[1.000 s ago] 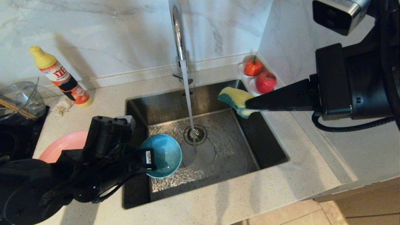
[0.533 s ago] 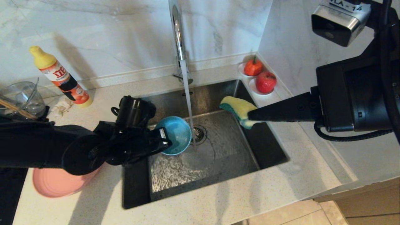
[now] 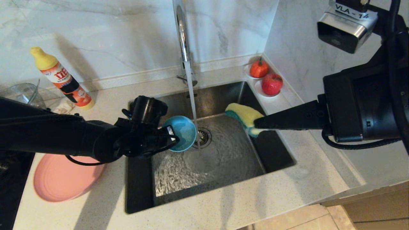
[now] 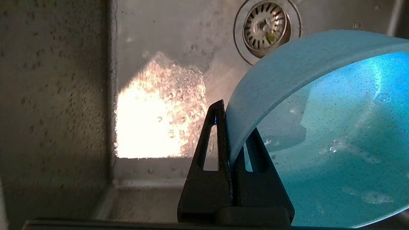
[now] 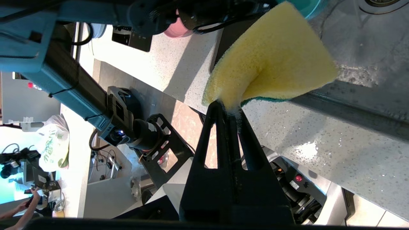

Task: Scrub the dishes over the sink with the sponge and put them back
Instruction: Rinse the bowl

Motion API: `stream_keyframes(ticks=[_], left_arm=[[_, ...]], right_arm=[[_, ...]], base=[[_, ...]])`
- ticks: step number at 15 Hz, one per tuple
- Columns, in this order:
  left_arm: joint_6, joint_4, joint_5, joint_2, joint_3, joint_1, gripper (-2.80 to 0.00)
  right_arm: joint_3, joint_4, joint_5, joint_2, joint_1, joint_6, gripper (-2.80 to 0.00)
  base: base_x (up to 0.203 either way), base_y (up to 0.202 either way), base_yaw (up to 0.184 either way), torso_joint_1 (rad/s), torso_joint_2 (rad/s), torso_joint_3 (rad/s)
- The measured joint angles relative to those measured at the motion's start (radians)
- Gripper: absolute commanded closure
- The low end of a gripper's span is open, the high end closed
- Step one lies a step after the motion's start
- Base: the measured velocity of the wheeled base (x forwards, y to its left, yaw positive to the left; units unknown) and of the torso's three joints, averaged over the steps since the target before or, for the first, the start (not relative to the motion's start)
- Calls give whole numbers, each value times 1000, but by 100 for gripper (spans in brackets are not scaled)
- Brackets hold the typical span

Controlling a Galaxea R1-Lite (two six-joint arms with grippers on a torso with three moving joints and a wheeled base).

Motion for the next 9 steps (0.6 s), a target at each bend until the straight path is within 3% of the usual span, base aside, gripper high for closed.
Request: stream_keyframes(ticks=[4, 9], left_arm=[[-60, -1, 0, 43, -61, 7, 0], [-65, -2, 0, 106, -127, 8, 0]], right_arm=[[2, 0, 1, 0, 0, 0, 0], [3, 0, 1, 2, -1, 0, 0]], base=[[0, 0, 0, 0, 0, 0], [0, 0, 0, 0, 0, 0]])
